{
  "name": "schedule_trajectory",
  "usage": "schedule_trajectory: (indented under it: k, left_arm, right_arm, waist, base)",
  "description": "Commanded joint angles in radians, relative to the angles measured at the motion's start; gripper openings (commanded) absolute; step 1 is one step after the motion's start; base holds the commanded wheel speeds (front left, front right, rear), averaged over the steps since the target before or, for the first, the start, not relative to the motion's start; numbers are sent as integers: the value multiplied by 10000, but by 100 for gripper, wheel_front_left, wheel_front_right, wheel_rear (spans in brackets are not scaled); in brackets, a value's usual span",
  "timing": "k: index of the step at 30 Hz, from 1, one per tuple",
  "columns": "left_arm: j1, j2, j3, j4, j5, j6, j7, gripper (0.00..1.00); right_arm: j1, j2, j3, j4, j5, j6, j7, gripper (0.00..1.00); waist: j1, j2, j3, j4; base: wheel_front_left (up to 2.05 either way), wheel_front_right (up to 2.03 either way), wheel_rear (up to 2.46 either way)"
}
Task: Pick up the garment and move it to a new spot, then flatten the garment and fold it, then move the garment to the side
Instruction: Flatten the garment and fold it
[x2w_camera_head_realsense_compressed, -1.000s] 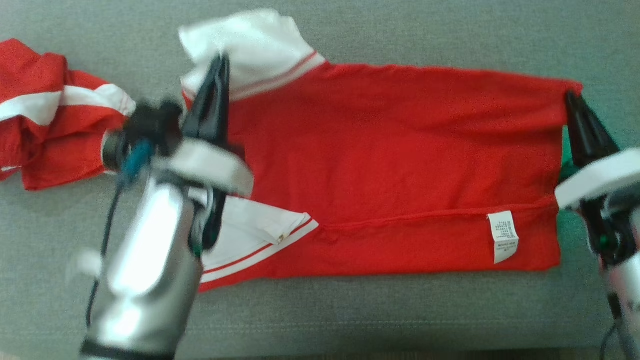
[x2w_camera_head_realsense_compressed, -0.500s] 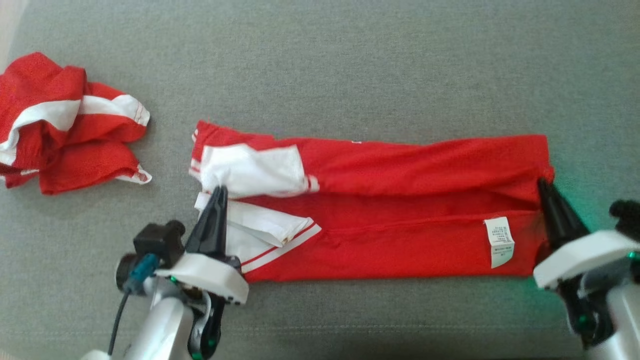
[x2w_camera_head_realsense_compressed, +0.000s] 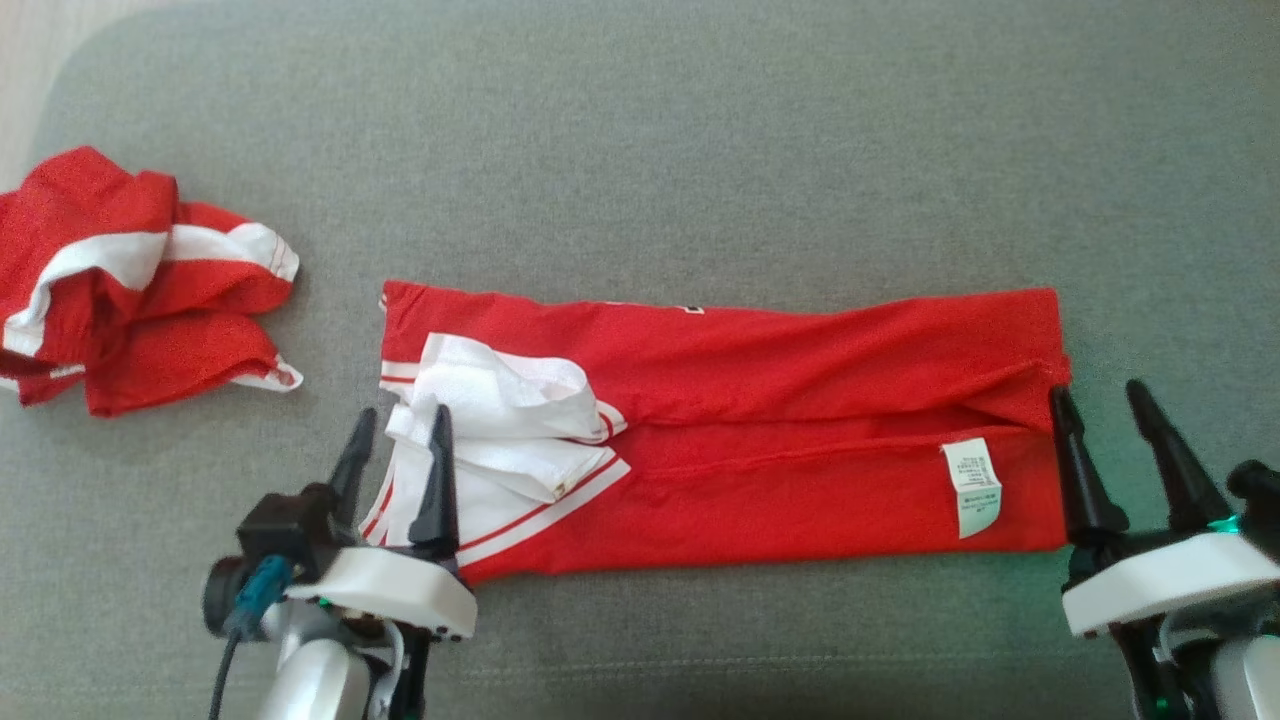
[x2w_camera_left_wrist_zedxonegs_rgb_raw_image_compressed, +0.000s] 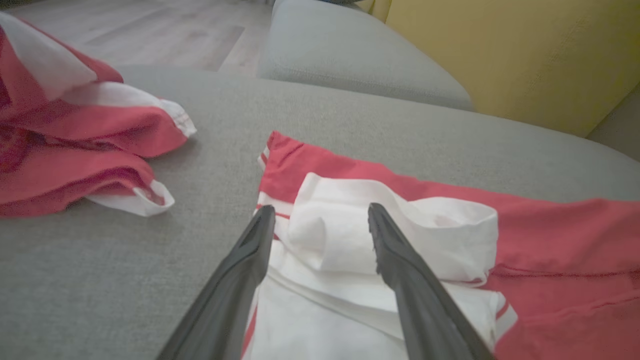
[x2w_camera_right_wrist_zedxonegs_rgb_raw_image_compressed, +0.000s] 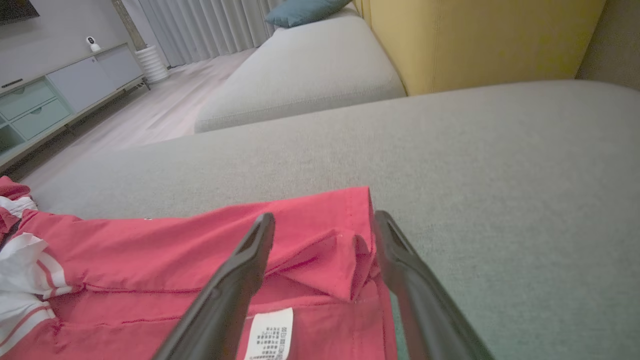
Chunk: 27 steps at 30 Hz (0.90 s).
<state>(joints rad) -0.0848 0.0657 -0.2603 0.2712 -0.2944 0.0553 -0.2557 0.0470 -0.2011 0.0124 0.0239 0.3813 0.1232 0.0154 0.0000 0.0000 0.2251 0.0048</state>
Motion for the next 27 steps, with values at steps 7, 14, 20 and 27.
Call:
schedule_trajectory:
  k: [7, 14, 20, 27]
  left_arm:
    - [170, 404, 395, -2076, 728, 468, -42, 100]
    - [396, 588, 374, -2858, 845, 668, 327, 100]
    - [521, 644, 347, -3048, 836, 757, 469, 100]
    - [410, 676, 208, -3130, 907, 779, 510, 100]
  right_arm:
    - [142, 440, -94, -2061, -962, 75, 163, 100]
    - [412, 701, -148, -2578, -1184, 75, 578, 100]
    - [512, 750, -213, -2586, -1200, 75, 695, 100]
    - [533, 732, -540, -2135, -1087, 75, 871, 100]
  waist:
    - [0, 0, -582, -45]
    - [0, 0, -837, -94]
    - [0, 0, -840, -109]
    - [0, 0, -709, 22]
  base:
    - [0, 0, 0]
    - [0, 0, 0]
    - [0, 0, 0]
    - [0, 0, 0]
